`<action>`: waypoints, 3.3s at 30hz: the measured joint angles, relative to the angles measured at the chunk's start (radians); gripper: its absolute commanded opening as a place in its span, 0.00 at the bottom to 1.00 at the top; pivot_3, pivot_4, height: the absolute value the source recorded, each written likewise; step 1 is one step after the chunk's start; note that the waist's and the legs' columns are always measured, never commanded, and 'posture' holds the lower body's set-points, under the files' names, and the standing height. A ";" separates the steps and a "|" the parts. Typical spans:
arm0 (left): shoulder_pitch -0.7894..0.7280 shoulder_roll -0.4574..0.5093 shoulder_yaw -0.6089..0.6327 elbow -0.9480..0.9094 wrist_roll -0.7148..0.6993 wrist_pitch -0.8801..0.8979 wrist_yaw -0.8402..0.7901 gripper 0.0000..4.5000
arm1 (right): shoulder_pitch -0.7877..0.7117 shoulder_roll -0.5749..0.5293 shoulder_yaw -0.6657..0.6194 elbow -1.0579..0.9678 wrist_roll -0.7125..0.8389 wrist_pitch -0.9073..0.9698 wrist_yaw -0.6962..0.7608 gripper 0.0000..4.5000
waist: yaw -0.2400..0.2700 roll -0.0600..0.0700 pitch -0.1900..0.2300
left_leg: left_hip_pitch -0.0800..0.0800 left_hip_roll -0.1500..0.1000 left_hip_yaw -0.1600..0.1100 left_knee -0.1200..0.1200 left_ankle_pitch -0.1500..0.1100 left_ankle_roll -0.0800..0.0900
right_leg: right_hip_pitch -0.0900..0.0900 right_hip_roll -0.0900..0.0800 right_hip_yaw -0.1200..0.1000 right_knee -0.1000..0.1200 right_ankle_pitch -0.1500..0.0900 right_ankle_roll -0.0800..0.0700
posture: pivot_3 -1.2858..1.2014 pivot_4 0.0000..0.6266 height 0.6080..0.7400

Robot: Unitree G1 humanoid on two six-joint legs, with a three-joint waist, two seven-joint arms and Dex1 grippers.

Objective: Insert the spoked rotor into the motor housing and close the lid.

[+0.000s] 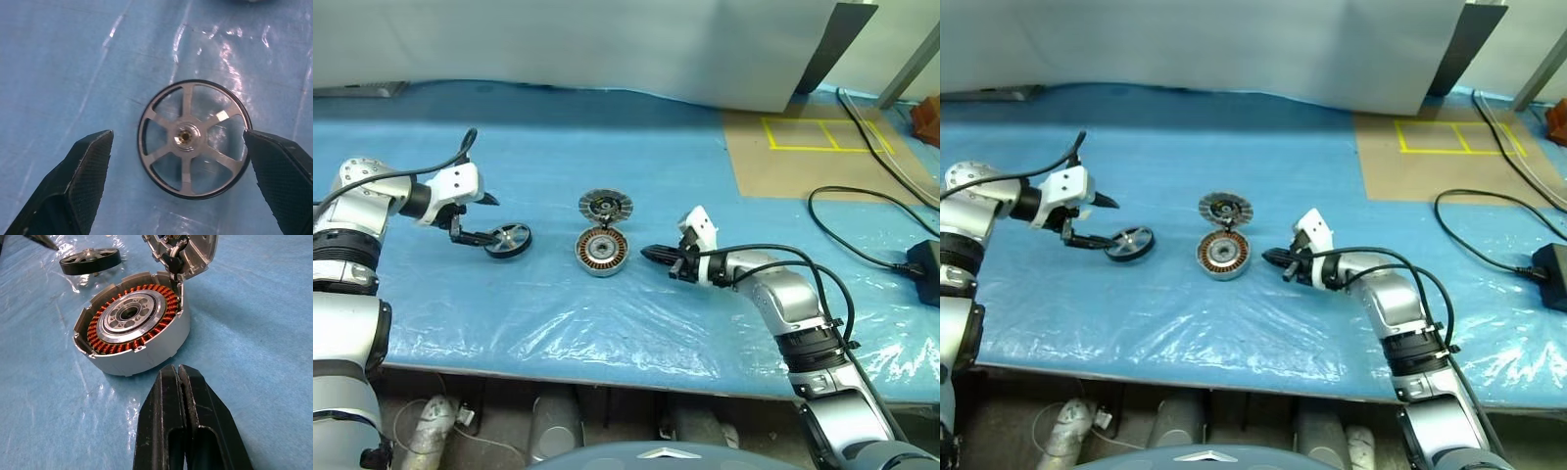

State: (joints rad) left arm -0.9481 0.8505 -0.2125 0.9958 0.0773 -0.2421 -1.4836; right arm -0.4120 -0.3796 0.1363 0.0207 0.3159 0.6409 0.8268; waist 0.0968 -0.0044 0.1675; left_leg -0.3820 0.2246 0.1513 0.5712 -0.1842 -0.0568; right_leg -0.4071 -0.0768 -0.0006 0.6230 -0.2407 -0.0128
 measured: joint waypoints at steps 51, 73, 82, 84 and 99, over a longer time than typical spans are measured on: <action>0.053 -0.079 0.025 0.068 0.064 -0.019 0.088 0.72 | 0.038 -0.022 0.026 -0.017 -0.042 -0.013 -0.066 0.00 | 0.002 0.000 0.000 | 0.000 0.000 -0.001 0.000 0.000 0.000 | 0.000 0.000 0.000 0.000 0.000 0.000 | 0.52 0.24 1.00; 0.080 -0.072 0.027 0.031 0.071 -0.097 0.149 0.29 | 0.037 -0.014 0.026 -0.012 -0.052 -0.025 -0.083 0.00 | 0.005 0.005 -0.003 | 0.006 -0.002 0.000 0.000 0.000 0.000 | 0.005 -0.002 0.000 0.000 -0.002 -0.003 | 0.52 0.24 1.00; 0.172 -0.065 0.079 -0.101 -0.007 -0.056 0.103 0.29 | 0.037 -0.013 0.024 -0.012 -0.051 -0.025 -0.088 0.00 | 0.004 0.005 -0.003 | 0.004 -0.002 0.000 -0.002 0.000 0.000 | 0.004 -0.002 0.000 -0.001 -0.002 -0.003 | 0.52 0.24 1.00; 0.233 -0.066 0.112 -0.202 -0.073 -0.009 0.075 0.29 | 0.038 -0.013 0.019 -0.013 -0.041 -0.018 -0.087 0.00 | 0.002 0.005 -0.003 | 0.001 -0.001 0.000 -0.002 0.000 0.000 | 0.001 -0.002 0.000 -0.001 -0.002 -0.002 | 0.52 0.24 1.00; 0.500 -0.194 0.193 -0.863 -0.363 0.318 0.211 0.29 | -0.008 0.007 -0.044 -0.055 0.060 0.051 -0.068 0.00 | -0.002 0.003 -0.002 | -0.002 0.000 0.001 -0.001 0.000 0.000 | -0.003 -0.001 0.000 0.000 -0.002 -0.004 | 0.52 0.24 1.00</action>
State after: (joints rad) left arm -0.4481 0.6570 -0.0198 0.1332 -0.2859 0.0762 -1.2722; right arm -0.4200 -0.3721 0.0919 -0.0342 0.3763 0.6919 0.7588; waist 0.0946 -0.0011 0.1657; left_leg -0.3842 0.2242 0.1519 0.5704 -0.1842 -0.0567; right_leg -0.4102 -0.0776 -0.0007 0.6228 -0.2432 -0.0168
